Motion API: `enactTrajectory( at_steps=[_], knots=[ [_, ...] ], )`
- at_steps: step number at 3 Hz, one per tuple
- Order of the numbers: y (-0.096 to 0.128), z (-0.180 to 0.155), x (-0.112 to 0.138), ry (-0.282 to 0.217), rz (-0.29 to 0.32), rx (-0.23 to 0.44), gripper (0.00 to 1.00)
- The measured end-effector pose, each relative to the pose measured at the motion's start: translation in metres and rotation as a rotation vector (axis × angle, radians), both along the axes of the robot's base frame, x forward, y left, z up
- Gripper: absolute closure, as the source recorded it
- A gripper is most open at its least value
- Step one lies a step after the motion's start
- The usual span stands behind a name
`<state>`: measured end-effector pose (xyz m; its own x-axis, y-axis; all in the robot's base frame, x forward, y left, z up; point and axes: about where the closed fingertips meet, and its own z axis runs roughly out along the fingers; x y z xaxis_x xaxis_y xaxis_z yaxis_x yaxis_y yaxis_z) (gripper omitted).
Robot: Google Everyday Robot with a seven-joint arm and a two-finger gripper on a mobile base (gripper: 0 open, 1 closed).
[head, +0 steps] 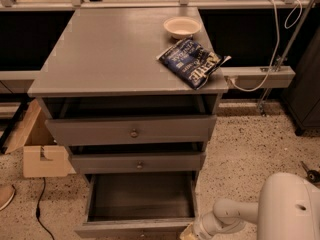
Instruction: Close bottom drawer
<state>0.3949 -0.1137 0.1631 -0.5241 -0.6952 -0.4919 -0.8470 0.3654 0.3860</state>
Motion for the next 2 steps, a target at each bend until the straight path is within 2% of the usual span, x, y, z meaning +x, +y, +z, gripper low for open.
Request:
enactTrajectory(
  at_steps=[1, 2],
  knots=[
    [-0.0001, -0.0023, -0.0025, 0.0, -0.005, 0.0, 1.0],
    [0.0036, -0.0033, 0.0074, -0.059, 0.025, 0.026, 1.0]
  ],
)
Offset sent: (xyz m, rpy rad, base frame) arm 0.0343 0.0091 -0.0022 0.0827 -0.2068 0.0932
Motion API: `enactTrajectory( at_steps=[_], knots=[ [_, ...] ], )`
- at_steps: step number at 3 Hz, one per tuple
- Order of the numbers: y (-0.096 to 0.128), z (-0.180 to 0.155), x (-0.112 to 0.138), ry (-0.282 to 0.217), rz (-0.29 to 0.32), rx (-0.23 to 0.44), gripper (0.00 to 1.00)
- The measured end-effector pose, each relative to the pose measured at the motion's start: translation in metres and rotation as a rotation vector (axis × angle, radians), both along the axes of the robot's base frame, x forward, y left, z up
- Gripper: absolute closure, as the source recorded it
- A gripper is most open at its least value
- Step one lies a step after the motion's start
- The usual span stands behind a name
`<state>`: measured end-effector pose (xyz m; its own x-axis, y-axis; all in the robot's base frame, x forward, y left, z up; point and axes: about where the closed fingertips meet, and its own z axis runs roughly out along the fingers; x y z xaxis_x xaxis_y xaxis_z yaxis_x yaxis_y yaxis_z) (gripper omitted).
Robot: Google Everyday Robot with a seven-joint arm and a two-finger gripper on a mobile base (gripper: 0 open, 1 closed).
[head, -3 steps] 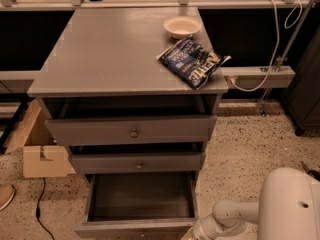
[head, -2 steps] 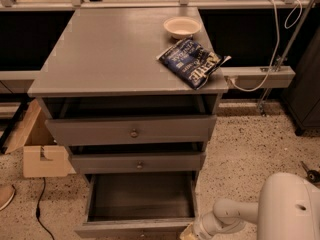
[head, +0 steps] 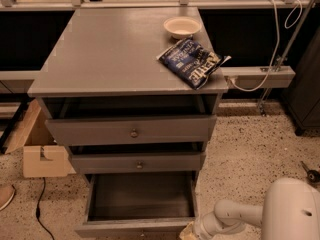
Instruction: Close bottom drawer
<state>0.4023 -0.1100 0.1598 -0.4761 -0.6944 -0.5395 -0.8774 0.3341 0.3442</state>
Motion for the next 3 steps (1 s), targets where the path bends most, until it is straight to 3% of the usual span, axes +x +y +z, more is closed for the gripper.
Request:
enactTrajectory(
  at_steps=[1, 2, 3],
  knots=[
    [0.009, 0.001, 0.029, -0.127, 0.08, 0.053, 1.0],
    [0.015, 0.004, 0.048, -0.215, 0.139, 0.088, 1.0],
    [0.028, 0.0, 0.061, -0.273, 0.205, 0.14, 1.0]
  ],
)
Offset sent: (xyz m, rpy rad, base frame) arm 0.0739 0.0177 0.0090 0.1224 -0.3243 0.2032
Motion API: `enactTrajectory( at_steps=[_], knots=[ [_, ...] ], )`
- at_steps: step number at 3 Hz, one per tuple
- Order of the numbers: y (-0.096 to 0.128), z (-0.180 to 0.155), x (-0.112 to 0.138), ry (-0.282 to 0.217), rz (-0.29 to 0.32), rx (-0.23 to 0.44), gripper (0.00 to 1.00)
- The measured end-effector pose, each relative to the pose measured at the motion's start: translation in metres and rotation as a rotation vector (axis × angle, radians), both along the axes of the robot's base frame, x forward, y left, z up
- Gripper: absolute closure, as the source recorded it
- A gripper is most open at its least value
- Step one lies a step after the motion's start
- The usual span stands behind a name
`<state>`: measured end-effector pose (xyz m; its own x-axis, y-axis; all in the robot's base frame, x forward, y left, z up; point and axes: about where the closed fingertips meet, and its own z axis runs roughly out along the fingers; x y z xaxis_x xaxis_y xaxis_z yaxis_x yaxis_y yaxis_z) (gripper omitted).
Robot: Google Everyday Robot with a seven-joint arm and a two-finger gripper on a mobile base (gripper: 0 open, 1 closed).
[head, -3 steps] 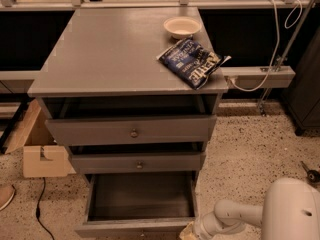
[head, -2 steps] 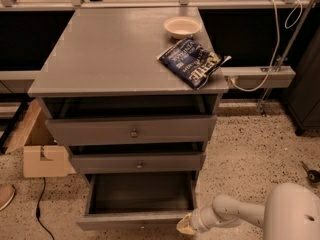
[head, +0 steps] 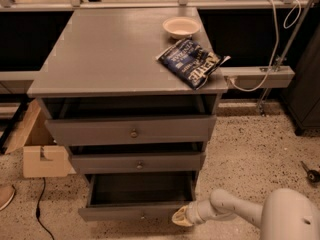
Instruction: Close bottom drawer
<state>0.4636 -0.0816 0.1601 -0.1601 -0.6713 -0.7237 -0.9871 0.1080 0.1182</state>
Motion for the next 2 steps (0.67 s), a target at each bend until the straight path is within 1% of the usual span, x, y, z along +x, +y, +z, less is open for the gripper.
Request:
enactTrajectory(
  at_steps=[1, 2],
  knots=[
    [0.0297, -0.0169, -0.0028, -0.002, 0.093, 0.109, 1.0],
    [0.023, -0.0129, 0.0054, -0.016, 0.105, 0.115, 1.0]
  ],
)
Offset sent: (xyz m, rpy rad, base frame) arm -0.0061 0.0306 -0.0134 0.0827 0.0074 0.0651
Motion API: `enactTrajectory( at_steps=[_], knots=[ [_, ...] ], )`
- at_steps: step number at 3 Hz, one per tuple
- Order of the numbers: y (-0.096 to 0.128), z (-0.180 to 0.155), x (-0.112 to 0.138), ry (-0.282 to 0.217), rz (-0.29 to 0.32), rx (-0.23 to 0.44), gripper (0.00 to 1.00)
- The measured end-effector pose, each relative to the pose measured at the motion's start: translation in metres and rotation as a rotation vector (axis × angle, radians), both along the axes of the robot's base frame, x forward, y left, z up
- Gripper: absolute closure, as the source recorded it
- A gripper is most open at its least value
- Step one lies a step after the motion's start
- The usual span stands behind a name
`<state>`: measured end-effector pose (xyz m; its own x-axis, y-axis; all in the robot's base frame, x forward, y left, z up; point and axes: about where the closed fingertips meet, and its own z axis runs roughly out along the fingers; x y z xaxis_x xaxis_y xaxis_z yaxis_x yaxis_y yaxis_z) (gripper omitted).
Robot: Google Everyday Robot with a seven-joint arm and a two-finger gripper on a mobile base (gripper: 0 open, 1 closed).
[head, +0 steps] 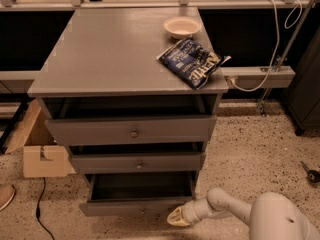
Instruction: Close bottom drawer
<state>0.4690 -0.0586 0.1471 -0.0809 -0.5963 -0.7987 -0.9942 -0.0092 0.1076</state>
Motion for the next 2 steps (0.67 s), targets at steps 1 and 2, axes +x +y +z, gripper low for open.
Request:
enactTrajectory(
  at_steps=[1, 2],
  knots=[
    [0.0, 0.0, 0.0, 0.0, 0.0, 0.0, 0.82],
    [0.0, 0.0, 0.0, 0.0, 0.0, 0.0, 0.58]
  ],
)
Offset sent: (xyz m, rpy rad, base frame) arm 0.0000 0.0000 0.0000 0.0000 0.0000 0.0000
